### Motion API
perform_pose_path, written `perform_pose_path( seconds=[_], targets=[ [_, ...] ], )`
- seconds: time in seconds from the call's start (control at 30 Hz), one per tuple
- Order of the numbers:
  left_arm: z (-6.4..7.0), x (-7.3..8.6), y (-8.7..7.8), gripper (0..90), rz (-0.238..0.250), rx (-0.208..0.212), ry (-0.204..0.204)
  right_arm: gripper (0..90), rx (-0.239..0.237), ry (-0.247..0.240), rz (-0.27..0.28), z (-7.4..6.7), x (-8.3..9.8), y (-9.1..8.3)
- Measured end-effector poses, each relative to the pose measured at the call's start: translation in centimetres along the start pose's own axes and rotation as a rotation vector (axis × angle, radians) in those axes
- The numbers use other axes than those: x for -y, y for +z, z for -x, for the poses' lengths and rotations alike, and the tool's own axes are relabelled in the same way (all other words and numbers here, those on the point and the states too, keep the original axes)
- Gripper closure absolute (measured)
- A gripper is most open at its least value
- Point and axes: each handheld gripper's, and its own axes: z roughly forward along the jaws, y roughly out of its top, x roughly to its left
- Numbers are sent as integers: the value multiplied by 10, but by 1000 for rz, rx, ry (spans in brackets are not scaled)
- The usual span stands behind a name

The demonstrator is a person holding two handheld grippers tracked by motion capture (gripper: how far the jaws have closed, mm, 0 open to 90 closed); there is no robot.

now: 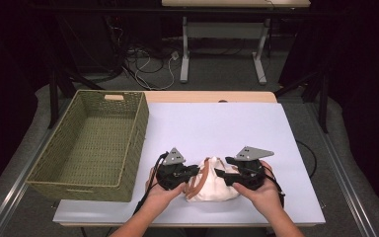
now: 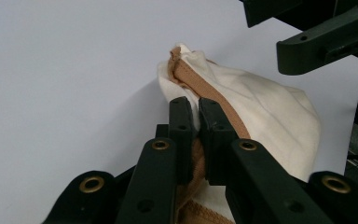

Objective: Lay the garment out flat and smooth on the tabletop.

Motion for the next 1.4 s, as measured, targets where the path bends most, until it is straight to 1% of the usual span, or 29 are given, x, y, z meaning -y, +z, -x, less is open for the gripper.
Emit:
perform_pose_path(
  seconds=[0.03,0.07,0.1,0.13,0.2,0.23,0.27,0.33,0.37,0.43,0.47,0.5,0.53,0.6,0.63,0.67,0.77,0.83,0.87,0.9,0.93,1.0,1.03,1.07,1.13,1.17,1.27,1.37,1.4],
  targets=[
    [0,0,0,846,-2,-1,-2,396,1,-2,4,0,-2,2],
    [1,0,0,846,-2,0,-2,388,6,-1,-5,0,-4,4],
    [1,0,0,846,0,-1,-11,378,5,1,-4,-1,-5,6],
    [1,0,0,846,-1,-1,-7,370,7,-8,-2,0,-7,8],
    [2,0,0,846,3,-1,-1,362,8,-6,-4,0,-10,13],
    [2,0,0,846,2,1,0,362,5,-13,-10,0,-11,15],
    [1,-1,-1,846,-4,1,9,361,1,-20,-21,1,-12,18],
    [1,-1,0,846,-3,0,10,359,2,-34,-36,1,-13,24],
    [2,-1,0,846,1,-2,10,356,2,-30,-46,1,-13,27],
    [2,0,0,846,5,-5,3,354,-9,-18,-59,2,-13,32],
    [2,-1,-1,846,3,-3,9,354,-17,-12,-62,2,-13,35],
    [2,-1,-1,846,8,-4,3,353,-17,-13,-67,2,-12,36],
    [2,-1,-1,846,13,-4,6,353,-28,-10,-67,2,-12,37],
    [2,-1,-1,846,16,-3,3,353,-35,-18,-68,0,-9,39],
    [2,-1,-1,846,13,-6,10,353,-36,-27,-70,0,-8,40],
    [2,-1,-1,846,13,-6,4,354,-38,-33,-71,0,-7,41],
    [3,0,-1,846,13,-4,-1,354,-54,-30,-74,0,-5,43],
    [3,-1,0,846,12,-2,3,356,-65,-35,-81,0,-4,45],
    [3,-1,0,846,11,3,10,360,-71,-27,-88,-1,-4,45],
    [3,-1,0,846,13,4,6,364,-78,-30,-89,-1,-3,47],
    [4,0,0,846,16,4,-4,369,-75,-34,-98,-1,-3,47],
    [3,0,0,846,10,1,1,388,-87,-35,-97,-1,-1,48],
    [3,0,0,846,7,0,-2,399,-91,-33,-107,-1,-1,48],
    [3,0,0,846,5,0,4,412,-97,-31,-103,-1,0,49],
    [3,0,1,847,7,-1,-1,448,-100,-31,-108,-1,1,49],
    [3,0,1,847,8,-1,4,478,-107,-29,-112,-1,2,49],
    [3,0,0,847,9,2,-2,567,-84,-55,-120,-1,4,49],
    [3,0,0,847,6,8,-1,640,-70,-57,-121,-1,4,49],
    [4,0,0,847,7,10,-2,665,-63,-66,-121,-1,5,49]
  ],
)
